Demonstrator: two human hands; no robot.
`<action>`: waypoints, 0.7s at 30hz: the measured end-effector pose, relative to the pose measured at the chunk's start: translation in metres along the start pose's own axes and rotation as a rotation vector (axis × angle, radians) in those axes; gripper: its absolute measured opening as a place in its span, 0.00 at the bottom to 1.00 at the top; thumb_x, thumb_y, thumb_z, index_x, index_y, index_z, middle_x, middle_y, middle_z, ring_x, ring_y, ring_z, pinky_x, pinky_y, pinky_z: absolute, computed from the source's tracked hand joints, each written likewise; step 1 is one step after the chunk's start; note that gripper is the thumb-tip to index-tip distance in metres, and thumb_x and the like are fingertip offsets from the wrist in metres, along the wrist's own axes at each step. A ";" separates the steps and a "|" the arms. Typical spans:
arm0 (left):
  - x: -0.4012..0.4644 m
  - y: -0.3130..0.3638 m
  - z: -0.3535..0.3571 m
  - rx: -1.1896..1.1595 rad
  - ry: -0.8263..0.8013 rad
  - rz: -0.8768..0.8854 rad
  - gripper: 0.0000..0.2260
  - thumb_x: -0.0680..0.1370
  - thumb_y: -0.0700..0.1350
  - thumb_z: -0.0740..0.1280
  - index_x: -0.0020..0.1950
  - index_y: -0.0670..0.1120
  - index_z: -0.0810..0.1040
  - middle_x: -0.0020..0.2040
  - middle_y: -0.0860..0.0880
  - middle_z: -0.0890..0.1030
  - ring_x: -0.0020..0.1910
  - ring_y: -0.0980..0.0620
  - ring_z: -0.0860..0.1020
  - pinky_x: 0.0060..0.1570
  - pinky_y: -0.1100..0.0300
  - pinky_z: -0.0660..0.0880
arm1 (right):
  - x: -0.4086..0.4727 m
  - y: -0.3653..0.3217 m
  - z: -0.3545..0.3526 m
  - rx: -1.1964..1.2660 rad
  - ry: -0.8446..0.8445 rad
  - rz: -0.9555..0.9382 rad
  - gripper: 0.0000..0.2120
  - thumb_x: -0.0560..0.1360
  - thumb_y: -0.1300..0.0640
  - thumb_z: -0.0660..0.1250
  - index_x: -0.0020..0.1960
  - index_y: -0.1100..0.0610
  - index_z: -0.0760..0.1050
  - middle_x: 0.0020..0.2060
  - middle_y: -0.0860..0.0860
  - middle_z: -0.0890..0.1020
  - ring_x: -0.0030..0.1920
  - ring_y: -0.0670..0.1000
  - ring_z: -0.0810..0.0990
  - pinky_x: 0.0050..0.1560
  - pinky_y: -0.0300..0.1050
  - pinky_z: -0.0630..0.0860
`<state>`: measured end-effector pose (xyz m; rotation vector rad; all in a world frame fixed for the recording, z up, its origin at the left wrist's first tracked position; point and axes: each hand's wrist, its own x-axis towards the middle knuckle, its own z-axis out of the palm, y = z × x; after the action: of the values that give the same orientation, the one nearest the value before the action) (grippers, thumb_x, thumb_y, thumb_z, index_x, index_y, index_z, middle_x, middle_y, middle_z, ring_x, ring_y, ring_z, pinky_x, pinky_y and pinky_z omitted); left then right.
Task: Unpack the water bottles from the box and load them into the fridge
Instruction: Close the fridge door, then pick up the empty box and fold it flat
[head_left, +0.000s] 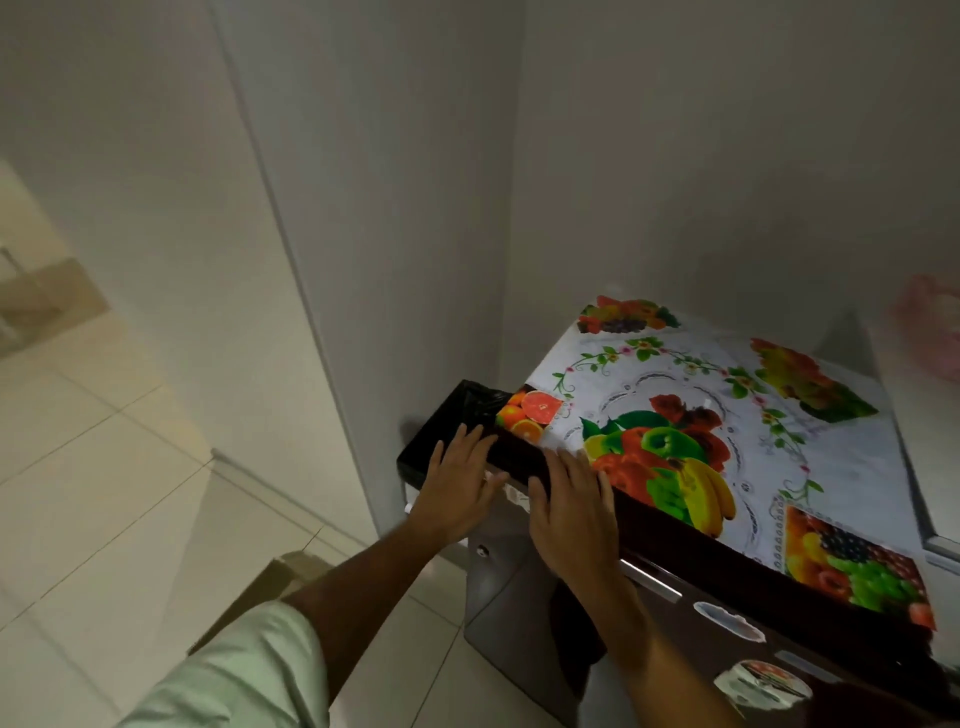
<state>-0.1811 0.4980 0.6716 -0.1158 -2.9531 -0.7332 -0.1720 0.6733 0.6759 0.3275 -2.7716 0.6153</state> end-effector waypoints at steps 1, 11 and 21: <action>-0.006 -0.007 -0.002 -0.015 0.014 -0.039 0.26 0.83 0.58 0.54 0.79 0.49 0.58 0.80 0.48 0.56 0.80 0.48 0.48 0.77 0.46 0.45 | 0.000 -0.006 0.003 0.050 0.006 -0.046 0.23 0.82 0.47 0.58 0.72 0.58 0.73 0.70 0.55 0.75 0.75 0.58 0.68 0.74 0.60 0.65; -0.075 -0.108 -0.021 0.052 0.072 -0.315 0.28 0.82 0.62 0.54 0.79 0.51 0.57 0.80 0.49 0.56 0.80 0.48 0.50 0.76 0.45 0.49 | -0.012 -0.089 0.047 0.224 -0.154 -0.306 0.24 0.80 0.46 0.62 0.71 0.57 0.74 0.68 0.54 0.78 0.72 0.57 0.71 0.75 0.62 0.60; -0.149 -0.227 -0.060 -0.025 0.124 -0.604 0.27 0.81 0.60 0.58 0.77 0.49 0.62 0.78 0.48 0.60 0.78 0.47 0.58 0.76 0.46 0.57 | -0.013 -0.181 0.133 0.284 -0.449 -0.360 0.28 0.80 0.41 0.59 0.76 0.51 0.66 0.73 0.50 0.71 0.75 0.52 0.64 0.74 0.47 0.57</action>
<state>-0.0510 0.2619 0.6025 0.8174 -2.8563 -0.7933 -0.1391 0.4565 0.6247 1.1223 -2.9079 0.9321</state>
